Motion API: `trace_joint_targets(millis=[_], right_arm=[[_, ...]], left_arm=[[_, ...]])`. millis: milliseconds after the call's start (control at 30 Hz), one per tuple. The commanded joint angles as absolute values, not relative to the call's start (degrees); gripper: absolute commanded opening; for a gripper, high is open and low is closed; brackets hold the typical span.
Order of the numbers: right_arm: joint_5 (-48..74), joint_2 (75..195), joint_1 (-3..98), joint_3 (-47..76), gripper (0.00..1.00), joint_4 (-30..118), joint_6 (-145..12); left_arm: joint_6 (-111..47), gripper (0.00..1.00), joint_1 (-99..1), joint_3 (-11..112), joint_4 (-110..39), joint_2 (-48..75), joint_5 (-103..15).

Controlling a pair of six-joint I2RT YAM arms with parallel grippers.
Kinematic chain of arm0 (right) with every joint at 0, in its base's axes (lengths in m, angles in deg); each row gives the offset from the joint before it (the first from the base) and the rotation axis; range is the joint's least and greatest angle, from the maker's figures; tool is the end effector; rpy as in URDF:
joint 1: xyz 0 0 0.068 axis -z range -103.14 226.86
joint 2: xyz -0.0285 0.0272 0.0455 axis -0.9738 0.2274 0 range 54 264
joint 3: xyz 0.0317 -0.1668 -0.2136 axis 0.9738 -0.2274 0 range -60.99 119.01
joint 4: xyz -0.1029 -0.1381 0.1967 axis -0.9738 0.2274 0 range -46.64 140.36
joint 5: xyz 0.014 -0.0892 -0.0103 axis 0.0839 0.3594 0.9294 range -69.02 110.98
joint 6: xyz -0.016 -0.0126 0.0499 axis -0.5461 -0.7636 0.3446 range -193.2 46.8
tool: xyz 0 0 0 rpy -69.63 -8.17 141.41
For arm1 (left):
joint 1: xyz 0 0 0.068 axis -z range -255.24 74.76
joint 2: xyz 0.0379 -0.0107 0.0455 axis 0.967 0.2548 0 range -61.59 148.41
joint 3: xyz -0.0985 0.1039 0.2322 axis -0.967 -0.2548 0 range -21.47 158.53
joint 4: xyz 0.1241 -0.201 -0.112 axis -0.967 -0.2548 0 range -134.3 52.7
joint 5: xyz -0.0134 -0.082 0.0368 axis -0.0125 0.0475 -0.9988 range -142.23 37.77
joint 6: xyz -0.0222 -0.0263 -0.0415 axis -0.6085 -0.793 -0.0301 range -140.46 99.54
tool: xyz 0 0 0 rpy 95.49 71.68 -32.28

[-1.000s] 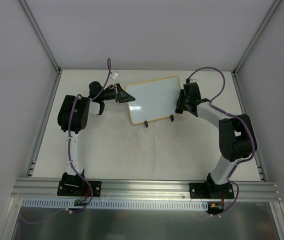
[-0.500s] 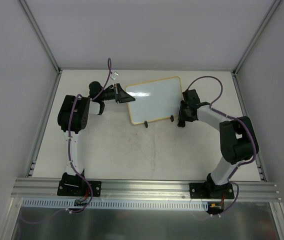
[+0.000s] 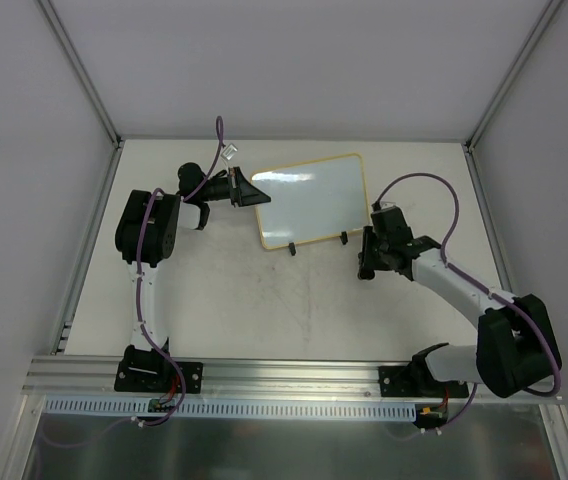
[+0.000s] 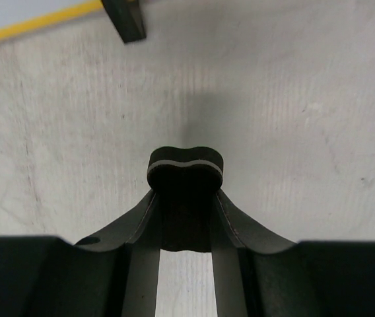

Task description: Erase the whiteboard

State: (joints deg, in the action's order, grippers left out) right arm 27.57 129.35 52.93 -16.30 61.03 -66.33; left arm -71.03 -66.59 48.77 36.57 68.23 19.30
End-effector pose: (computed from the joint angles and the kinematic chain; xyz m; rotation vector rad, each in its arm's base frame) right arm 0.2459 0.1046 0.2140 -0.3052 2.3906 0.1098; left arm 0.4373 -0.1006 0.1564 0.6457 1.6090 -1.6045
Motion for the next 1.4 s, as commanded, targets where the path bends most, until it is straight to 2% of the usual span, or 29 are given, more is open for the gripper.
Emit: trace_joint_targets(millis=[0,233,333,500,633,700,933,1133,1167,1267,1300,1367], right_arm=[[26.88,127.47,50.58,-18.36,0.01,63.22,-65.56],[26.26,127.38,48.73,-20.38,0.03,62.26,-66.00],[26.08,128.17,47.94,-20.82,0.11,61.64,-66.08],[27.14,129.93,45.66,-20.83,0.15,61.20,-65.56],[27.84,130.63,44.78,-20.56,0.36,61.29,-65.38],[27.67,130.90,44.69,-20.21,0.39,61.37,-65.56],[27.84,131.08,44.34,-19.68,0.68,61.64,-65.47],[29.69,129.14,44.16,-19.07,0.77,62.69,-66.17],[29.60,128.88,44.16,-18.89,0.77,62.96,-66.26],[28.90,127.74,44.16,-18.63,0.78,63.05,-66.52],[28.98,127.47,44.16,-18.63,0.78,63.05,-66.52],[29.68,126.51,44.16,-18.98,0.78,63.05,-66.52]], left_arm=[[-65.99,0.00,-65.57,49.28,43.74,67.00,25.03],[-66.08,0.00,-65.57,49.37,43.47,67.09,25.20],[-66.17,0.00,-65.57,49.28,43.38,67.09,25.20],[-66.17,0.00,-65.66,49.46,43.03,67.17,25.11],[-66.17,0.00,-65.66,49.46,42.94,67.26,25.11],[-66.17,0.00,-65.66,49.46,42.94,67.26,25.11],[-66.17,0.01,-65.66,49.46,42.94,67.18,25.11],[-66.17,0.03,-65.74,49.55,42.77,67.35,25.11],[-66.17,0.05,-65.66,49.55,42.77,67.35,25.03],[-66.34,0.22,-65.92,49.37,43.55,67.35,24.85],[-67.21,0.34,-66.01,49.11,44.34,67.35,24.76],[-68.71,0.41,-66.10,49.11,46.27,67.96,24.85]])
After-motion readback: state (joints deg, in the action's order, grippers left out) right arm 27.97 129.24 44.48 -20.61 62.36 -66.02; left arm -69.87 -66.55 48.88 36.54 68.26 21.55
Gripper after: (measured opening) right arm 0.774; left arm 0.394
